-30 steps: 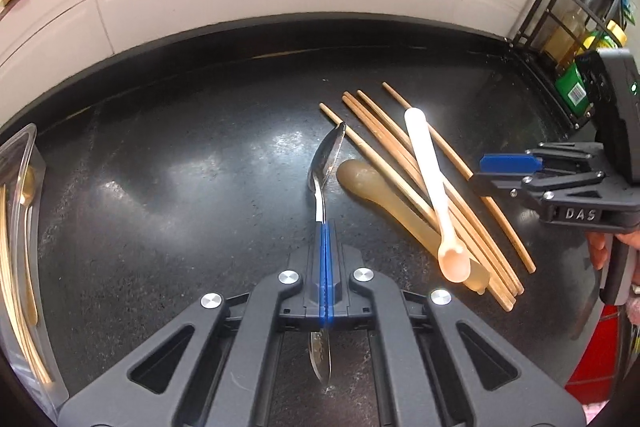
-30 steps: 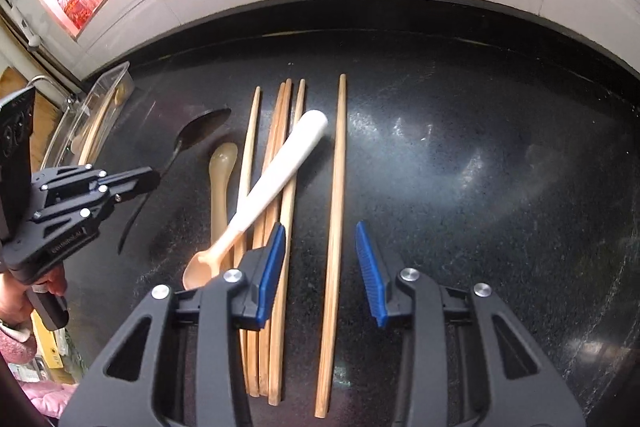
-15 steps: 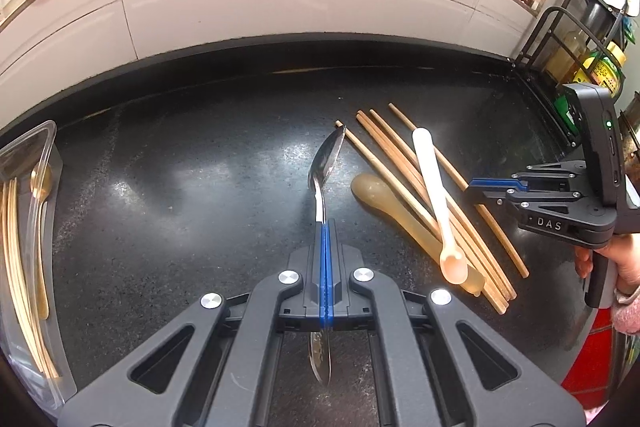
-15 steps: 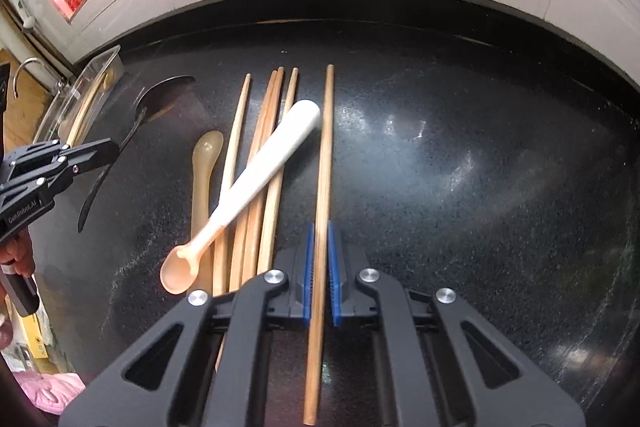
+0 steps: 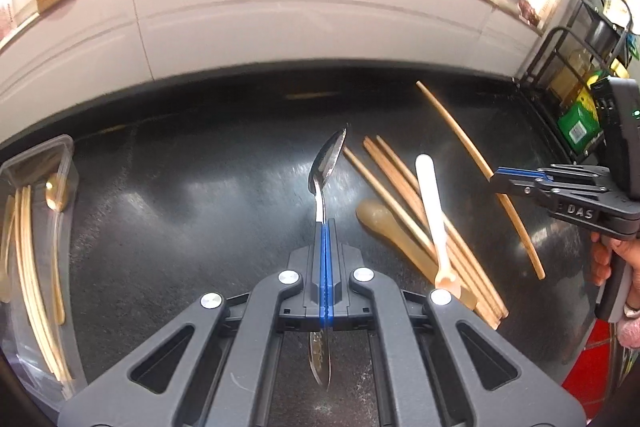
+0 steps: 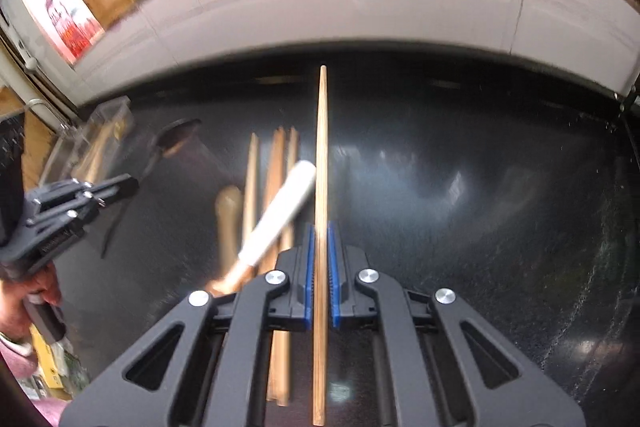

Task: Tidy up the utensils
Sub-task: 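Lift the silver spoon and chopstick and carry them over the container, then lower the spoon and chopstick into the container and open both tools, then move both open tools back over the remaining spoons and chopsticks, then lower the right tool onto the white-handled spoon's handle and close it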

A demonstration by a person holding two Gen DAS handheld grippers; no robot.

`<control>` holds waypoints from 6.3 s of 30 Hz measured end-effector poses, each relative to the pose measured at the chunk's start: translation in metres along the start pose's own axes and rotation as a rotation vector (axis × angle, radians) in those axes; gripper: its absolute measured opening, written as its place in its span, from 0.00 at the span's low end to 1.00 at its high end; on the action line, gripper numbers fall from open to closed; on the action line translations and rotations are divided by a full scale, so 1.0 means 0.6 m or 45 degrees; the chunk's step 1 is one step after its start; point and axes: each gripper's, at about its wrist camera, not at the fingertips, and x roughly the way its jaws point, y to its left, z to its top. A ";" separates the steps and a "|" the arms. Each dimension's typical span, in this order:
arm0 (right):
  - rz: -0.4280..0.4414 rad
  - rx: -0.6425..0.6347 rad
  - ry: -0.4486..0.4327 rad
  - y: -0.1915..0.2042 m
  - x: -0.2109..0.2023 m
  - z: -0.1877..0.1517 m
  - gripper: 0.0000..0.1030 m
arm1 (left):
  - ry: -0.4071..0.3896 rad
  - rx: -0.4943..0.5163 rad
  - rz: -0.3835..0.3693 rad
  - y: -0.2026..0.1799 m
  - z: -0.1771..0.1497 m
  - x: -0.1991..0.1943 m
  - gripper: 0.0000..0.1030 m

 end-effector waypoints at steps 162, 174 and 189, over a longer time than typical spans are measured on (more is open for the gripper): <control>-0.463 -0.340 0.074 0.181 0.133 0.011 0.93 | -0.038 -0.190 0.309 0.151 -0.004 -0.096 0.94; -0.211 -0.016 0.025 0.135 0.066 0.019 0.93 | -0.032 -0.189 0.244 0.160 -0.006 -0.079 0.94; -0.157 0.056 0.083 0.124 0.090 0.010 0.30 | -0.002 -0.132 0.179 0.125 -0.023 -0.054 0.94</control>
